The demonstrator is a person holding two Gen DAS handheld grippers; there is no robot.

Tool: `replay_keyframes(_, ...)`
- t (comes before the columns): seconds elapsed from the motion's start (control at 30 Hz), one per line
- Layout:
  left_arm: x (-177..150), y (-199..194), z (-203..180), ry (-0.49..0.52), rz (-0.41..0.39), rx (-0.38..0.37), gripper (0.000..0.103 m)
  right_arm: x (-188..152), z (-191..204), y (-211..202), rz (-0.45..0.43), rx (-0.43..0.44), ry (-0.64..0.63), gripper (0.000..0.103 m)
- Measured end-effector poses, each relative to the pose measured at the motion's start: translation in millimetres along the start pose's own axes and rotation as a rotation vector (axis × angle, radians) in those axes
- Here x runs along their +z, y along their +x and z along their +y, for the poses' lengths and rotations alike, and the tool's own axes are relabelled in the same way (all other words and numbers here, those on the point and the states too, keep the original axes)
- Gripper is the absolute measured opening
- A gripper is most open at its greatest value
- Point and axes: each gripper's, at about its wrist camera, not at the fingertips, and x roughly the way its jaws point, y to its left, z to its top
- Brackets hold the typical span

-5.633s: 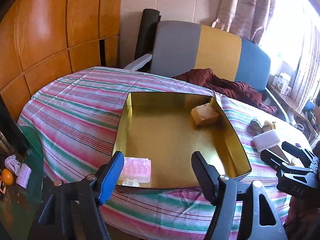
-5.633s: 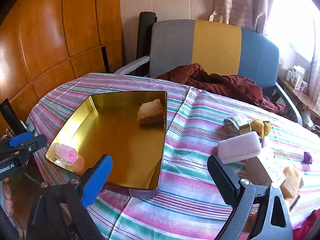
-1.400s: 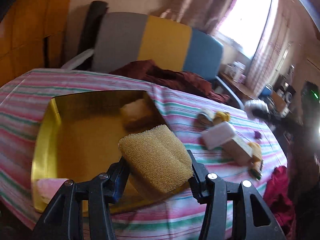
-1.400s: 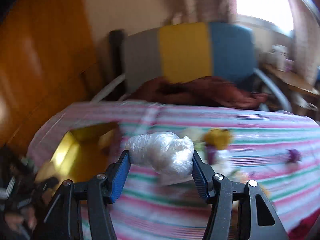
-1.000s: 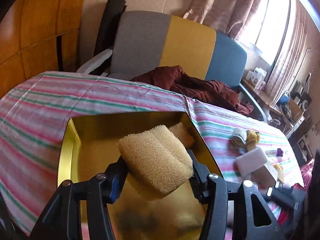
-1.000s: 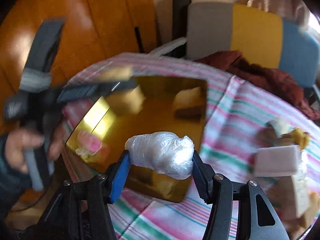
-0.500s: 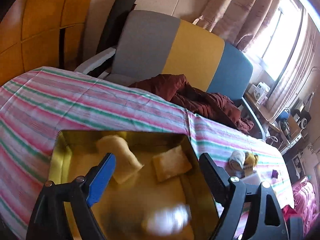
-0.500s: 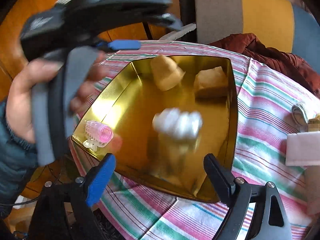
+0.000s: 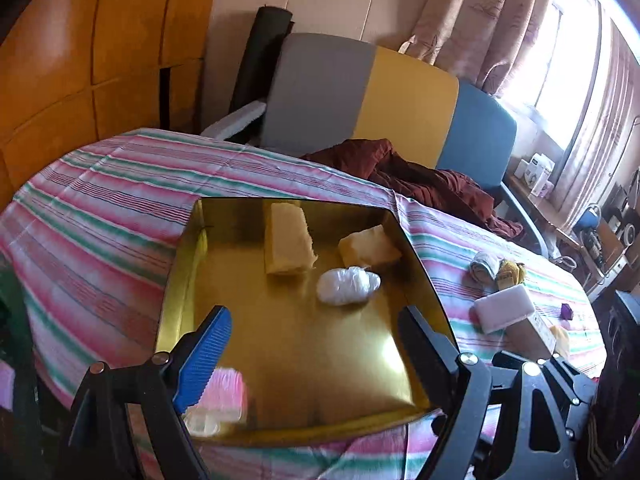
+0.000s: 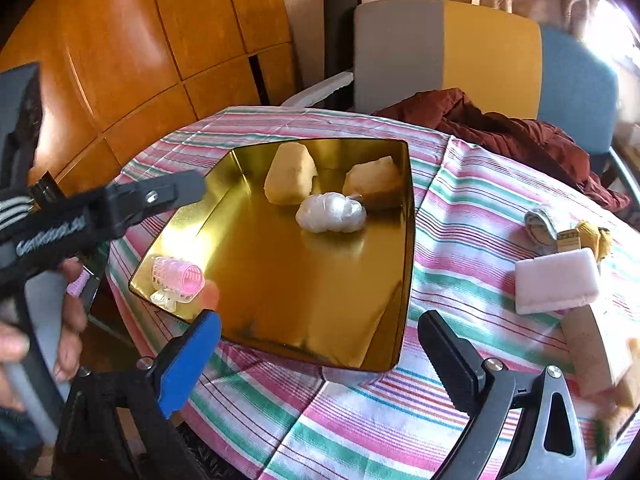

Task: Organize objects
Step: 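Carry sponge and bag bundle into the gold tray and open both tools, then move both tools back toward the pile of items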

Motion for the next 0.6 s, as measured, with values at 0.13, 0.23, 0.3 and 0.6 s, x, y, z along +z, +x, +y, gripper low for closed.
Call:
replay_keyframes(0.13, -5, -14, -7, 0.010, -0.022, 0.029, 0.086, -3, 2, -10, -0.038, -0.058, -0.006, 0.100)
replay_keyframes(0.23, -8, -23, -11, 0.009, -0.037, 0.039, 0.086, -2, 0, -17, -0.061, -0.091, -0.004, 0.103)
replay_keyframes(0.3, -11, -28, -13, 0.009, -0.045, 0.044, 0.086, -2, -1, -22, -0.071, -0.110, -0.001, 0.103)
replay_keyframes(0.6, -22, -29, -18, 0.039, -0.006, 0.038, 0.078, -5, -20, -32, -0.082, -0.166, 0.056, 0.103)
